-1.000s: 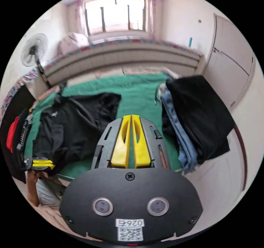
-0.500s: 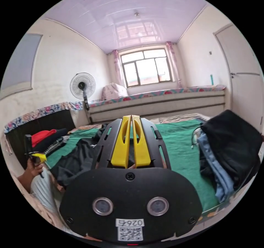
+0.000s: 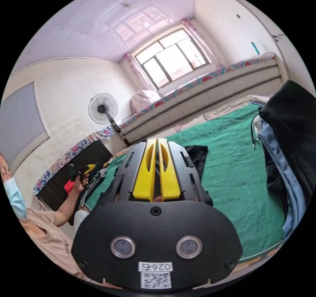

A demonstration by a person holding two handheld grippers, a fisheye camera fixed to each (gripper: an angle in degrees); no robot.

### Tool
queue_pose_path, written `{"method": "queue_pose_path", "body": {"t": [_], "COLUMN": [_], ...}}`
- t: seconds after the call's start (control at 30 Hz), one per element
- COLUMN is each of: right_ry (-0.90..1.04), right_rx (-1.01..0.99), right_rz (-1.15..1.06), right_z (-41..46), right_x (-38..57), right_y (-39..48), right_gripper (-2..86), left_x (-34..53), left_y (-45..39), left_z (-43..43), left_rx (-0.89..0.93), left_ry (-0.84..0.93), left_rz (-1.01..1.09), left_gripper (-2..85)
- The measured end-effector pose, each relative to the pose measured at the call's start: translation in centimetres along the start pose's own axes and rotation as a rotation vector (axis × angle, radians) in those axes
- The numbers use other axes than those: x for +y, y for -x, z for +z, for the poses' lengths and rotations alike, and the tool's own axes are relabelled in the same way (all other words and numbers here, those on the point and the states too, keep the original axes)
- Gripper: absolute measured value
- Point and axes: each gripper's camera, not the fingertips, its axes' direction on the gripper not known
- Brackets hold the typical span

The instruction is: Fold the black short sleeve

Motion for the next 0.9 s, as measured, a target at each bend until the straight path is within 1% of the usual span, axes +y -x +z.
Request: {"method": "queue_pose_path", "body": {"t": [0.03,0.1,0.13,0.2,0.37,0.4,0.47,0.53,0.57,0.63,0.67,0.7,0.77,0.8,0.83,0.87,0.9], "right_ry": [0.045,0.068,0.088,0.164,0.385,0.410,0.475,0.509,0.541,0.589,0.537,0.536,0.599,0.618,0.641,0.623,0.601], "right_rx": [0.031,0.027,0.016,0.057,0.259,0.273,0.273,0.248,0.246,0.251,0.308,0.325,0.329,0.309,0.295,0.303,0.315], "right_rz": [0.032,0.078,0.083,0.062,0.036,0.052,0.128,0.183,0.203,0.213,0.187,0.170,0.059,0.040,0.036,-0.001,-0.023], "right_z": [1.8,4.7,7.1,11.5,25.6,27.2,33.1,37.4,40.5,45.1,46.1,46.8,49.7,50.2,50.7,50.3,49.7], "right_x": [-1.3,-3.2,-4.7,-7.2,-11.9,-12.1,-12.2,-11.5,-10.6,-8.8,-8.5,-8.3,-7.6,-7.5,-7.6,-7.8,-7.9], "right_y": [-0.7,-1.8,-2.3,-3.3,-8.5,-9.5,-13.6,-16.2,-17.3,-18.0,-17.1,-16.7,-14.7,-14.2,-13.5,-12.1,-11.1], "right_gripper": [-0.8,-0.5,0.0,1.2,5.7,6.3,8.8,10.6,12.1,12.9,11.7,11.1,3.7,2.4,0.7,-0.1,-0.2], "left_x": [-0.2,-0.7,-1.3,-2.2,-4.8,-5.3,-6.0,-6.6,-6.7,-6.7,-6.6,-6.8,-7.0,-7.2,-7.5,-7.6,-7.6], "left_y": [2.1,4.7,6.3,8.3,12.1,12.8,13.8,14.4,14.4,14.4,14.3,13.6,12.9,12.3,12.3,12.2,11.6], "left_z": [1.3,3.6,5.3,8.1,16.6,19.0,22.5,27.4,28.6,33.8,34.9,36.2,37.8,38.3,38.5,38.5,38.0], "left_rx": [-0.035,-0.093,-0.114,-0.130,-0.155,-0.151,-0.171,-0.225,-0.228,-0.212,-0.220,-0.273,-0.295,-0.234,-0.157,-0.147,-0.155], "left_ry": [0.020,0.065,0.104,0.158,0.262,0.290,0.346,0.443,0.468,0.583,0.611,0.615,0.654,0.680,0.684,0.679,0.653], "left_rz": [-0.038,-0.070,-0.086,-0.099,-0.102,-0.106,-0.107,-0.080,-0.070,-0.039,-0.033,0.005,0.035,0.084,0.051,0.049,0.088], "left_gripper": [11.7,12.8,13.3,13.5,15.5,16.9,18.8,20.7,21.0,22.1,22.3,22.0,19.1,15.3,7.6,3.7,2.9]}}
